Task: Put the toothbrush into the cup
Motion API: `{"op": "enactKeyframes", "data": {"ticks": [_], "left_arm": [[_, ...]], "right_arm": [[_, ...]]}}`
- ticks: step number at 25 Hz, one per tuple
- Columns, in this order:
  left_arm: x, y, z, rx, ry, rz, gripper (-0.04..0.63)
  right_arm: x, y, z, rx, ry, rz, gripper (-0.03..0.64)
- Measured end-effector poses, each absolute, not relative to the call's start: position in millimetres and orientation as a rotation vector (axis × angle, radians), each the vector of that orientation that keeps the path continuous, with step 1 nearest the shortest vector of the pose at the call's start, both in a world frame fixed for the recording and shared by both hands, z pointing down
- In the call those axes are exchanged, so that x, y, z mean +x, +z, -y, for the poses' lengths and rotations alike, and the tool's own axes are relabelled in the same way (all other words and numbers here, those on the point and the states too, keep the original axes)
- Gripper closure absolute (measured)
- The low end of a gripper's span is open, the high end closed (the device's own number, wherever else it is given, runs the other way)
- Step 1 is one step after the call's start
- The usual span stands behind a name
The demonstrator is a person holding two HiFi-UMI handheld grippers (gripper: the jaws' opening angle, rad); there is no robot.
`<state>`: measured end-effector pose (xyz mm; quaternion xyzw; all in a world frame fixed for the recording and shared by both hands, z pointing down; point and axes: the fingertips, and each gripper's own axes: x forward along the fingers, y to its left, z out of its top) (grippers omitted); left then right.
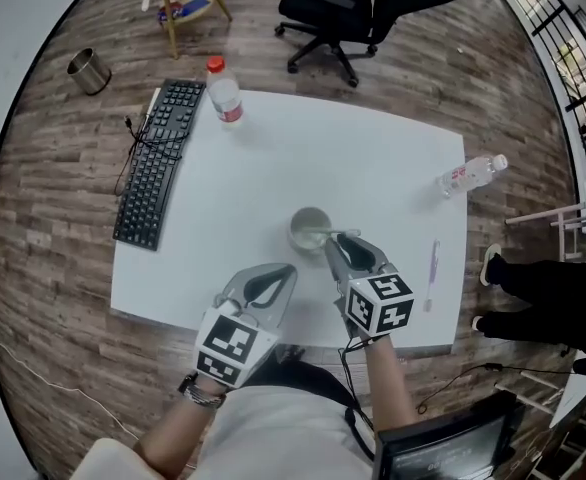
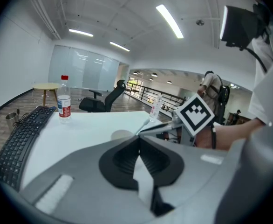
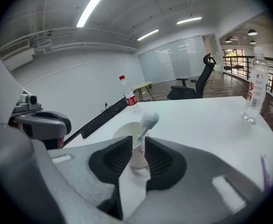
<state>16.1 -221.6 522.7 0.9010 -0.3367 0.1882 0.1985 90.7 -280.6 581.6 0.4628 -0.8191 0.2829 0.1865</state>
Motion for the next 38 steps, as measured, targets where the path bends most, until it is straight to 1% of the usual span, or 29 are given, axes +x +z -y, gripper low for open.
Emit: {"op": "enactKeyframes", "data": {"ticks": [14, 19, 23, 27, 29, 38], "left_arm": [[28, 523, 217, 2.553, 0.514, 0.885, 0.587], [33, 522, 218, 2.563, 0.519, 0.862, 0.588], [33, 523, 220, 2.557, 0.524, 0.853, 0.588], [34, 527, 219, 2.557, 0.538, 0.846, 0.586], [37, 526, 218, 2.564, 0.536, 0.838, 0.588], [42, 527, 216, 2.567, 0.537, 0.835, 0.587]], "right_arm": [[110, 585, 269, 1.373, 0.860, 2.274, 0.528], [115, 577, 268, 1.419, 0.832, 2.288, 0.528], [118, 570, 268, 1.454, 0.812, 2.305, 0.575], [122, 569, 264, 1.469, 0.835, 2.317, 0.577], [122, 566, 261, 1.457, 0.856, 2.350, 0.614], [123, 564, 246, 1.417, 0.854, 2.353, 0.614]]}}
